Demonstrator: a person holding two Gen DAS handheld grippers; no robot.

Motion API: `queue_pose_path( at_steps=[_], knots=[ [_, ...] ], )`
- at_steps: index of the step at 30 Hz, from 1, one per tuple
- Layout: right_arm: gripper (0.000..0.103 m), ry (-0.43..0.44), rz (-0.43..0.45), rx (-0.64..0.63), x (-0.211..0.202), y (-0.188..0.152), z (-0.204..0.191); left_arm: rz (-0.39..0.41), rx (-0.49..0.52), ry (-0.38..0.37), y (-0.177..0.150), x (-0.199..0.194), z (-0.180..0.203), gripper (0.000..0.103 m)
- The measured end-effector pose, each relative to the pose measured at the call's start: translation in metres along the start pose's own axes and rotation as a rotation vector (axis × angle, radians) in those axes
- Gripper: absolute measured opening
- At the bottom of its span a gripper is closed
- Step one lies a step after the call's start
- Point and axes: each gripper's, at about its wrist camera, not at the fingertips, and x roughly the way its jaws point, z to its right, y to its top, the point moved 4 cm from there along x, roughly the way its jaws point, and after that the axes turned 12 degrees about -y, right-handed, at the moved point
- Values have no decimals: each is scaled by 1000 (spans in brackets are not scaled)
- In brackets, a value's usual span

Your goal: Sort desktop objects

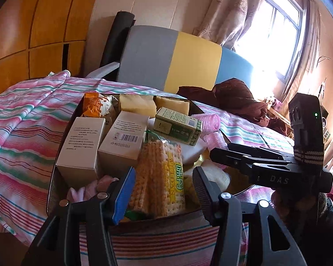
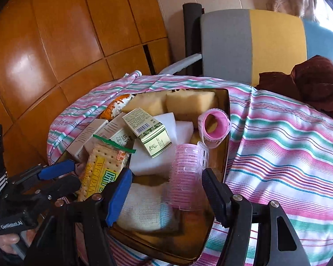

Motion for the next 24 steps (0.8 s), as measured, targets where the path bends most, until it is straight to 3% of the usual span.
queue_pose_path(
  at_steps=[6,12,16,24],
  knots=[
    [69,-119,29,-6,-13,-3,-11,15,1,29,2,-7,2,63],
    [83,-239,58,-12,-28,-6,-21,26,-15,86,6,-17,2,65],
    [95,-318,77,-15,-37,-8,-29,13,-17,168,10,-23,1,66],
    [103,-417,105,13,-49,-11,-28,39,28,224,14,-39,11,66]
  ],
)
